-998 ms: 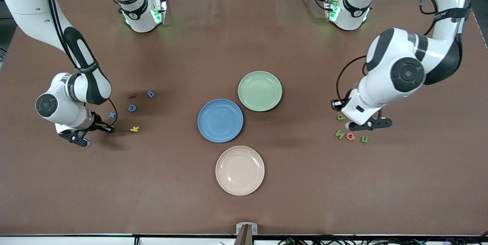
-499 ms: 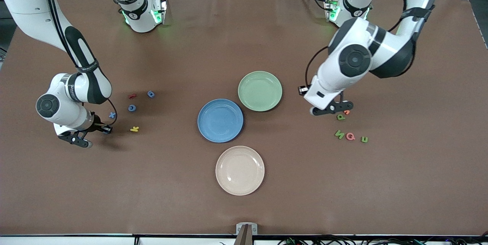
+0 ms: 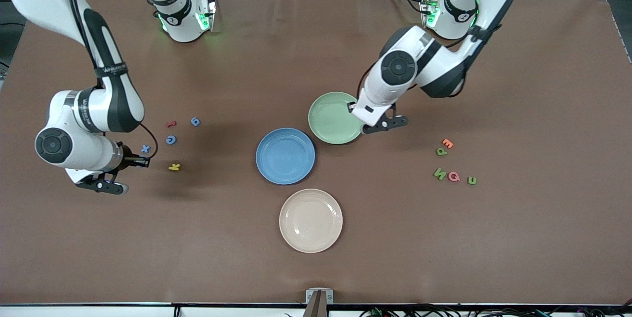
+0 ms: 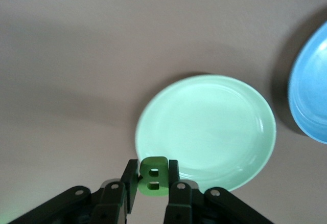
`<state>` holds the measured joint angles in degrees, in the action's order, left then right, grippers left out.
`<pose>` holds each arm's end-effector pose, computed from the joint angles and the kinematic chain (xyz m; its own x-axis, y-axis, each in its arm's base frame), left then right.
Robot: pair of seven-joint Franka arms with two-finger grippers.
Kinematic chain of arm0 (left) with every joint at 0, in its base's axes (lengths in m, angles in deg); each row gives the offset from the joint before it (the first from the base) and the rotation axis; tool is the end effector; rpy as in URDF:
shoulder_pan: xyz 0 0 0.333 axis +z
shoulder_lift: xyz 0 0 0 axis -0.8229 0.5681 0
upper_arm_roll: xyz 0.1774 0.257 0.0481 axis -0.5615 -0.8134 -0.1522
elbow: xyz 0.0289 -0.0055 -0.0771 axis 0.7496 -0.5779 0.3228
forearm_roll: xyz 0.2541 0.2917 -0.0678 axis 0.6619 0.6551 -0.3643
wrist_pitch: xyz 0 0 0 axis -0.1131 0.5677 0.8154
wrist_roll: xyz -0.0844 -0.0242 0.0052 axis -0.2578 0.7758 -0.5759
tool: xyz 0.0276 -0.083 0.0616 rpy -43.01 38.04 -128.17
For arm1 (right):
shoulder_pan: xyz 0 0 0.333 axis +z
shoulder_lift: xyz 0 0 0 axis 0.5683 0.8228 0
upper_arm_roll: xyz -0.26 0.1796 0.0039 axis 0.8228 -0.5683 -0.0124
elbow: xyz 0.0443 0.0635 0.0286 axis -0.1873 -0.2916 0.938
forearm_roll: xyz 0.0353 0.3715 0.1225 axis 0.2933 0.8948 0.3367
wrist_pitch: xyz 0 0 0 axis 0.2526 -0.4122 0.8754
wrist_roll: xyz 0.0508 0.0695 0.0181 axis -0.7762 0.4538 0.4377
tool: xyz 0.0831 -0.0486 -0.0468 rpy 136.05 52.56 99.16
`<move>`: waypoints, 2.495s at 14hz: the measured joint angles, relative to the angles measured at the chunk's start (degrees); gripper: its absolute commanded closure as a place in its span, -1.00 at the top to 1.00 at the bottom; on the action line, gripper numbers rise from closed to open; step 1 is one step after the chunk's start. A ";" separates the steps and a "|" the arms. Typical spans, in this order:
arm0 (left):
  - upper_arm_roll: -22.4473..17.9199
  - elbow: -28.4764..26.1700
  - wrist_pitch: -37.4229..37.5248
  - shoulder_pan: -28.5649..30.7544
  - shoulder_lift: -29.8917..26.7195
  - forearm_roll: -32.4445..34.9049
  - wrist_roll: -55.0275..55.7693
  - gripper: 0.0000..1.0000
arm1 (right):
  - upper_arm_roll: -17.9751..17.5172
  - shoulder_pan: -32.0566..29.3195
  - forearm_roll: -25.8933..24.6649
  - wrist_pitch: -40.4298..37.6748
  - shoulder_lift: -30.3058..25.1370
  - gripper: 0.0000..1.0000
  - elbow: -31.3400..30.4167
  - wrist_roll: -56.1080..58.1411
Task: Sort letters by color into matching plates
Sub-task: 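Place the B on the green plate while the right gripper places E on blue, then move the left gripper back to the green letters while the right gripper returns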
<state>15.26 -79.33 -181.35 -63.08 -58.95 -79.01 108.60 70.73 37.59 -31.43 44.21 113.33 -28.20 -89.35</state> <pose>0.4608 -0.3912 0.3081 0.9532 0.2268 -0.1998 0.2376 -0.9709 0.0314 0.6270 0.0172 0.3040 0.9691 -0.1754 -0.1732 -0.1560 -0.9804 0.1204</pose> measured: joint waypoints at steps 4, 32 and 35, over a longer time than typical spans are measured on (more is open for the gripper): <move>0.00 -2.13 -6.62 -4.08 3.33 0.02 7.03 -0.98 | -0.62 8.84 4.02 -1.72 -0.27 -0.81 2.22 -7.03; -1.58 -1.84 -7.94 12.27 5.13 14.97 -7.61 0.53 | 1.45 30.97 14.99 5.53 5.52 1.00 6.51 -20.64; -1.65 -2.11 -7.94 17.33 5.55 18.44 -15.28 0.52 | 1.88 24.09 13.14 -4.55 -0.55 1.00 6.42 -13.62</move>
<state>13.62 -81.44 -189.29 -45.75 -53.40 -60.57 93.32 72.61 61.68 -18.29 39.67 112.78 -21.78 -102.97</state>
